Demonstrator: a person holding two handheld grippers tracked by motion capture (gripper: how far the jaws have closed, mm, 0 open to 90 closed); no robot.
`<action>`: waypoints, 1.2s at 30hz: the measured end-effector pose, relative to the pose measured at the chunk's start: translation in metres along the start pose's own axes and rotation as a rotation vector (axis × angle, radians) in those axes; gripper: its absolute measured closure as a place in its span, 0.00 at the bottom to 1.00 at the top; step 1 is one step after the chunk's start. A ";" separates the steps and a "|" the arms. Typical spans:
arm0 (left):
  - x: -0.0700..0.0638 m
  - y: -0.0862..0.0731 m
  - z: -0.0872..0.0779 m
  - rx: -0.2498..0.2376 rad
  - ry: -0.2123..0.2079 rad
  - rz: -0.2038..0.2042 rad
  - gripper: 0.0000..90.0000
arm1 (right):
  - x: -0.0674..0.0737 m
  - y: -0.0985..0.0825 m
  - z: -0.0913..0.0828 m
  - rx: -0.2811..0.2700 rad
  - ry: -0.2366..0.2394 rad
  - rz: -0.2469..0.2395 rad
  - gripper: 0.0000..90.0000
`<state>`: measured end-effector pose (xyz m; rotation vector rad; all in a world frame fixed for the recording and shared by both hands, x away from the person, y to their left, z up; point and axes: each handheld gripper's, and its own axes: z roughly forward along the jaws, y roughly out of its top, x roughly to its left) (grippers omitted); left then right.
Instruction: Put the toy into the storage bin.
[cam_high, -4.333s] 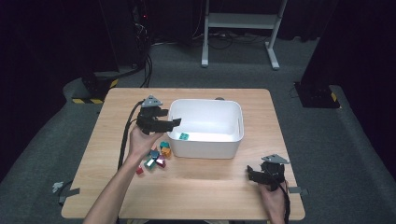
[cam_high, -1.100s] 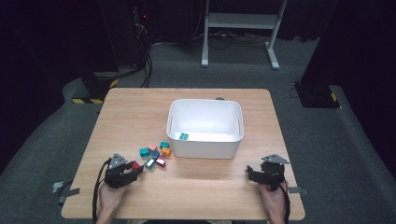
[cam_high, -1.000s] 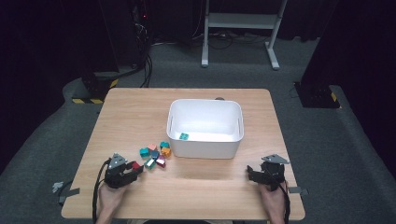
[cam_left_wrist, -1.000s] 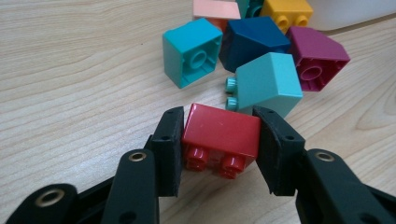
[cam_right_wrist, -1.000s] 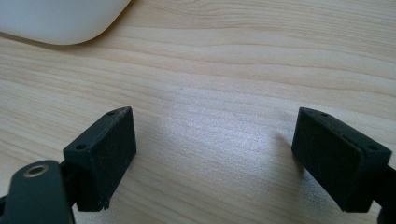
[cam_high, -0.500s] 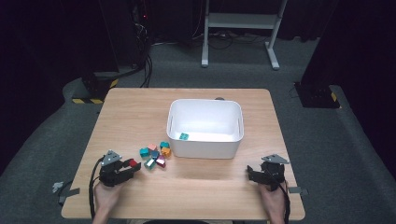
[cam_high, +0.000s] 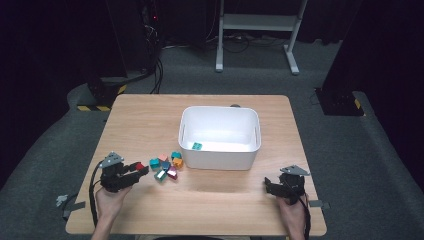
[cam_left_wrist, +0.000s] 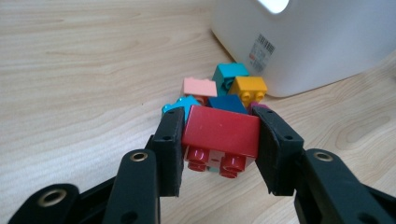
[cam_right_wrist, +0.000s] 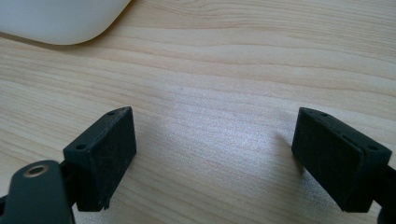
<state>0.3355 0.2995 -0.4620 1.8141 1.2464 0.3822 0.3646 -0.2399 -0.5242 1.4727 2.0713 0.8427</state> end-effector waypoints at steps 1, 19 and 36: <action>0.000 0.003 0.000 0.004 0.001 0.007 0.63 | 0.000 0.000 0.000 0.000 0.000 0.000 0.15; -0.010 0.059 -0.002 -0.021 -0.041 0.047 0.63 | 0.000 0.000 0.000 0.000 0.000 0.000 0.15; -0.024 0.105 0.008 -0.045 -0.105 0.077 0.63 | 0.000 0.000 0.000 0.000 0.000 0.000 0.15</action>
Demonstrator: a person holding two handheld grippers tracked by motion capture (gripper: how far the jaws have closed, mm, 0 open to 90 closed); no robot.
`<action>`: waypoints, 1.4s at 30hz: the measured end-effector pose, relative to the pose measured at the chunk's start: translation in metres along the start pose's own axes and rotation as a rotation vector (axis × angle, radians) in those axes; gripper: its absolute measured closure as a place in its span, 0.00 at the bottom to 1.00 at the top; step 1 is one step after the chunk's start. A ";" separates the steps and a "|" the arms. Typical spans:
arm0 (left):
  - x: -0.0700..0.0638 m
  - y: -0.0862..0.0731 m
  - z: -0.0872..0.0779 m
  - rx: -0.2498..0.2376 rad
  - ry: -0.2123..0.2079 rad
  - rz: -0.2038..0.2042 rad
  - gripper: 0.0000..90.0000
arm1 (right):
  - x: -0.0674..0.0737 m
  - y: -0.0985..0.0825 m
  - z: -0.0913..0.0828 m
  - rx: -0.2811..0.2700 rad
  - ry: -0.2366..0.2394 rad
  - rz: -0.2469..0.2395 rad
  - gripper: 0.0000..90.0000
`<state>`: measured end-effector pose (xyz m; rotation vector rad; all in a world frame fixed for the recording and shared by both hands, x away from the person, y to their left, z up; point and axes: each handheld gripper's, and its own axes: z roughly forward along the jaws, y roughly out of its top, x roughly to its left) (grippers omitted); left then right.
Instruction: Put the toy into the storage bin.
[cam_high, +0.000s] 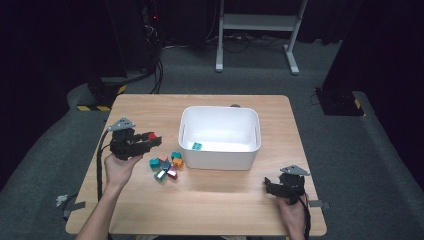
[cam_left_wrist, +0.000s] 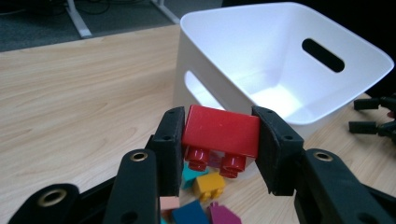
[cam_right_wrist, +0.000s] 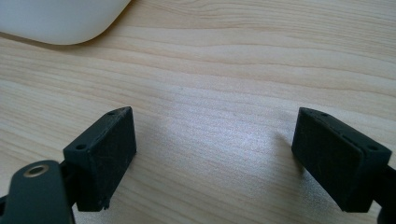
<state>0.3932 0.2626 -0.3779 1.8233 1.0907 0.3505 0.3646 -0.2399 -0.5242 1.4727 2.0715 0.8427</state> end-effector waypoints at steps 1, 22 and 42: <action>-0.001 0.002 0.001 -0.003 -0.006 -0.001 0.63 | 0.000 0.000 0.000 0.000 0.000 0.000 0.15; -0.032 0.041 0.042 0.031 -0.079 0.080 0.63 | 0.000 0.000 0.000 0.000 0.000 0.000 0.15; -0.050 0.050 0.095 0.102 -0.093 0.122 0.62 | 0.000 0.000 0.000 0.000 0.000 0.000 0.15</action>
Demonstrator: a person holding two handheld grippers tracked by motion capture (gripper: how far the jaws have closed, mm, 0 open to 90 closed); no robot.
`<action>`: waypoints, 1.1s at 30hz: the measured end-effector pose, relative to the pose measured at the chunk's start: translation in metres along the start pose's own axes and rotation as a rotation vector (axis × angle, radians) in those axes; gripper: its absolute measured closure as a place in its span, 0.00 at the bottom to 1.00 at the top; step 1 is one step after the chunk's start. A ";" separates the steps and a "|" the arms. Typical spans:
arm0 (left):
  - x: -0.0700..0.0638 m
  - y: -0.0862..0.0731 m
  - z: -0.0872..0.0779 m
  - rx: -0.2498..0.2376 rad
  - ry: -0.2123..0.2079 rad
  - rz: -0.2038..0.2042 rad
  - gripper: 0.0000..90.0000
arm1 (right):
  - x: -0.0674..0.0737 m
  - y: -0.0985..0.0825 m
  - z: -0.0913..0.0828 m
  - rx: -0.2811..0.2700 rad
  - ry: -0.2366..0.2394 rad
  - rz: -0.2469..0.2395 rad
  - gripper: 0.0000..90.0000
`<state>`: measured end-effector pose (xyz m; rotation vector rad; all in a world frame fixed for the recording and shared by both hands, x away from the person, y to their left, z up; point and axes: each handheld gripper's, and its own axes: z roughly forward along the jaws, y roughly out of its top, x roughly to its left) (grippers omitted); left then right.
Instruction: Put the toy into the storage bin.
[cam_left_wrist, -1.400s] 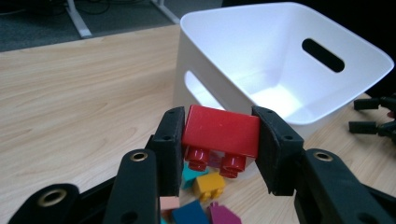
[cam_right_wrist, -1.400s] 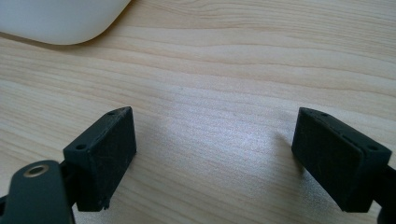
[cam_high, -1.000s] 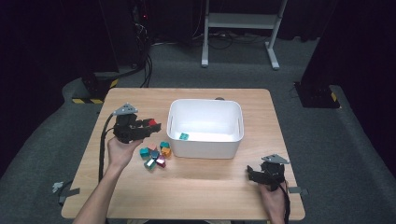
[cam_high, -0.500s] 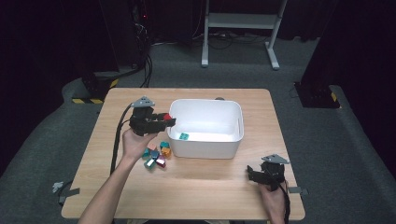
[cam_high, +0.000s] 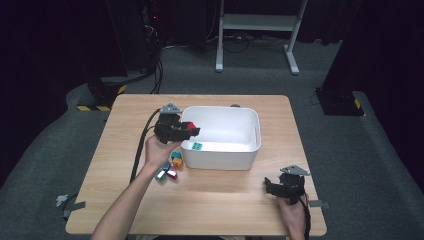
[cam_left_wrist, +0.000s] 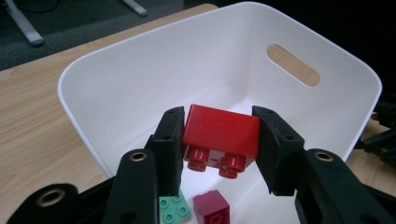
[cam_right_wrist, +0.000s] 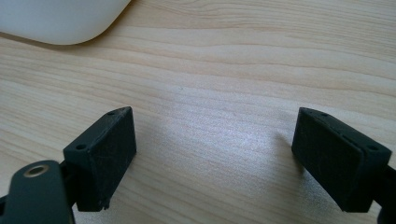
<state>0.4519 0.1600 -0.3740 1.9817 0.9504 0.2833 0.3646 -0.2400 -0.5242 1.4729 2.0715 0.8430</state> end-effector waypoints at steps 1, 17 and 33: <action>0.000 0.000 0.000 0.000 0.000 0.000 0.62 | 0.000 0.000 0.000 -0.001 0.000 0.000 0.15; -0.003 -0.013 -0.024 -0.057 0.074 0.017 0.33 | 0.000 0.000 0.000 0.000 0.000 0.000 0.15; 0.026 -0.085 -0.081 -0.053 0.220 -0.056 0.35 | 0.000 0.000 0.000 0.000 0.000 0.000 0.15</action>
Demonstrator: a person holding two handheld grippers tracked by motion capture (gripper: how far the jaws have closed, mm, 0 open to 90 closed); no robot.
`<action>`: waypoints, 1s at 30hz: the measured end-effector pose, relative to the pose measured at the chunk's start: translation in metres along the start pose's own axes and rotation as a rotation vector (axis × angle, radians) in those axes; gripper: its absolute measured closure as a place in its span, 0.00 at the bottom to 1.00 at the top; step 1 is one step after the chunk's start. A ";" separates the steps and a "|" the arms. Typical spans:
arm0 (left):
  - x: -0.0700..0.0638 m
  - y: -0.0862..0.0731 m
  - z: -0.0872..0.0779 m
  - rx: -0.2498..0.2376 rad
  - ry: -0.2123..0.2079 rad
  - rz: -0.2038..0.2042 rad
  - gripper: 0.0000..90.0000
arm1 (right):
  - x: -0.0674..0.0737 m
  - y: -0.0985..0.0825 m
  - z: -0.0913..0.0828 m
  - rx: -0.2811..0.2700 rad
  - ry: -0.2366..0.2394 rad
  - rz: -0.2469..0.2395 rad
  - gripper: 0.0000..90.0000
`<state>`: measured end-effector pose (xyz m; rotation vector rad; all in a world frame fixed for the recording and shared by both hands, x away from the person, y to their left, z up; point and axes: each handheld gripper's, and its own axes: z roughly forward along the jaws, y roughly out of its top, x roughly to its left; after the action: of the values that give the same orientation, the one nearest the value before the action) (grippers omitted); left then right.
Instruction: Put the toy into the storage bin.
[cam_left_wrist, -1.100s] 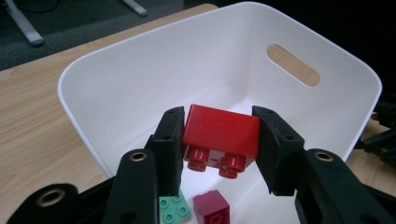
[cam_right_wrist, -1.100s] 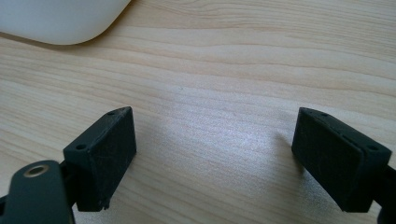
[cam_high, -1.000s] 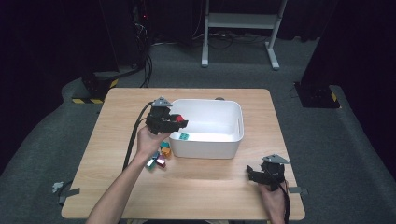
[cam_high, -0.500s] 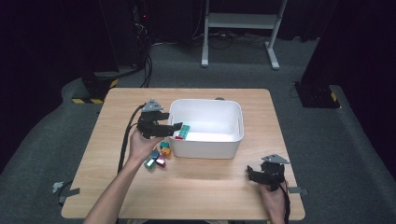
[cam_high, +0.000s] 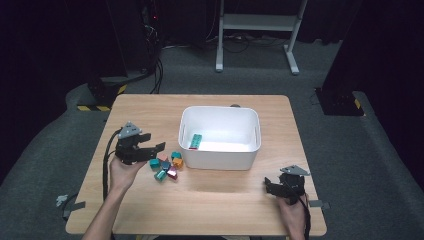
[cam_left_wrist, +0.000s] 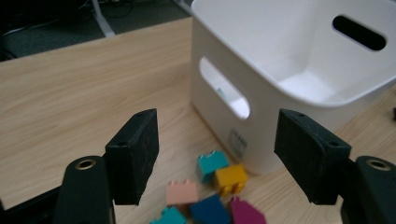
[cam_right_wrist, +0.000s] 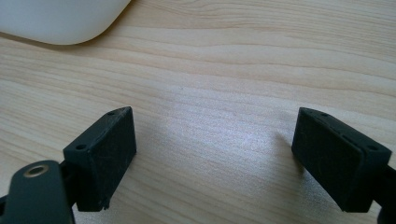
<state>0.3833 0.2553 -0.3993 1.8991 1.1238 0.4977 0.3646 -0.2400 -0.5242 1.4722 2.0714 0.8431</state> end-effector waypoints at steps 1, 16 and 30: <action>0.002 -0.005 0.000 0.010 0.004 -0.003 0.35 | 0.000 0.000 0.000 0.000 0.000 0.000 0.15; 0.018 -0.054 0.010 0.068 0.056 -0.046 0.38 | 0.000 0.000 0.000 0.000 0.000 0.000 0.15; 0.024 -0.076 0.027 0.095 0.049 -0.085 0.42 | 0.000 0.000 0.000 0.001 0.000 0.001 0.15</action>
<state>0.3751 0.2804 -0.4794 1.9202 1.2745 0.4521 0.3645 -0.2399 -0.5242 1.4741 2.0713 0.8425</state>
